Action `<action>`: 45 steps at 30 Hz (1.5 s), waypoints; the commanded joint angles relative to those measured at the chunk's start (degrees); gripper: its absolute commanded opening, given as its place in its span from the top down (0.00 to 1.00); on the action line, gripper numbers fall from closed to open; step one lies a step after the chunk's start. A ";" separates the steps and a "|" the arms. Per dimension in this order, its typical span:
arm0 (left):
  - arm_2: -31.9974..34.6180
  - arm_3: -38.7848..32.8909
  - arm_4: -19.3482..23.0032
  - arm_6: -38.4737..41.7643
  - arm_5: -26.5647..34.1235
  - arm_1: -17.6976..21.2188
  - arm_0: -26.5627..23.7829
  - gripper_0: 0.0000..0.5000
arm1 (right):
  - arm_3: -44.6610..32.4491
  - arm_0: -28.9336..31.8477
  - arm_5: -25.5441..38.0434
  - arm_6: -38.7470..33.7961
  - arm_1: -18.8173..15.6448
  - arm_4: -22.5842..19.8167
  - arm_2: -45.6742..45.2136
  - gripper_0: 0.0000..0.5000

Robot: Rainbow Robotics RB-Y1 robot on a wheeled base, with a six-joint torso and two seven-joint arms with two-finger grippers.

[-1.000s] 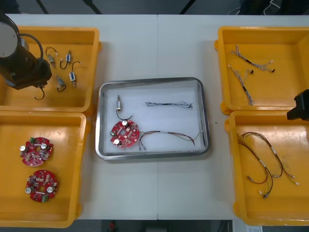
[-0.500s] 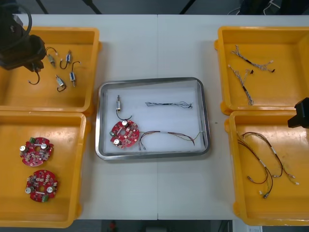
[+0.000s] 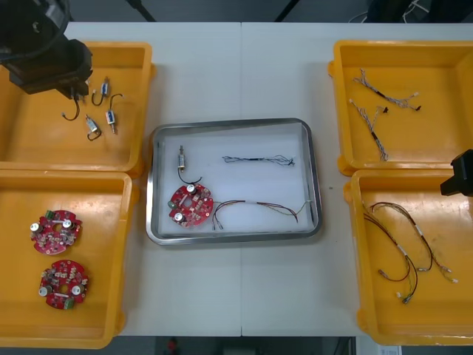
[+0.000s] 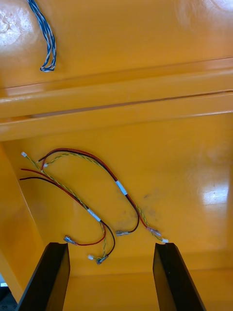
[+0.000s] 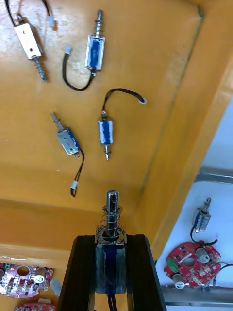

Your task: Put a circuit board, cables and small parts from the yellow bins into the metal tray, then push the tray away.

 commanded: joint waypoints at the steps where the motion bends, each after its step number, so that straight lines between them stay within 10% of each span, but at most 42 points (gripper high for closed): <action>1: -0.65 -4.06 -1.75 12.56 1.28 -0.64 -2.95 1.00 | -1.69 0.61 0.24 -0.07 -2.10 0.22 -1.57 0.00; 22: 0.14 -12.15 -20.12 34.35 6.29 -20.59 -0.67 1.00 | -1.69 0.61 0.24 -0.07 -2.10 0.22 -1.57 0.00; 45: -1.79 -16.72 -42.27 35.41 6.29 -33.86 11.46 1.00 | -1.69 0.61 0.24 -0.07 -2.10 0.22 -1.57 0.00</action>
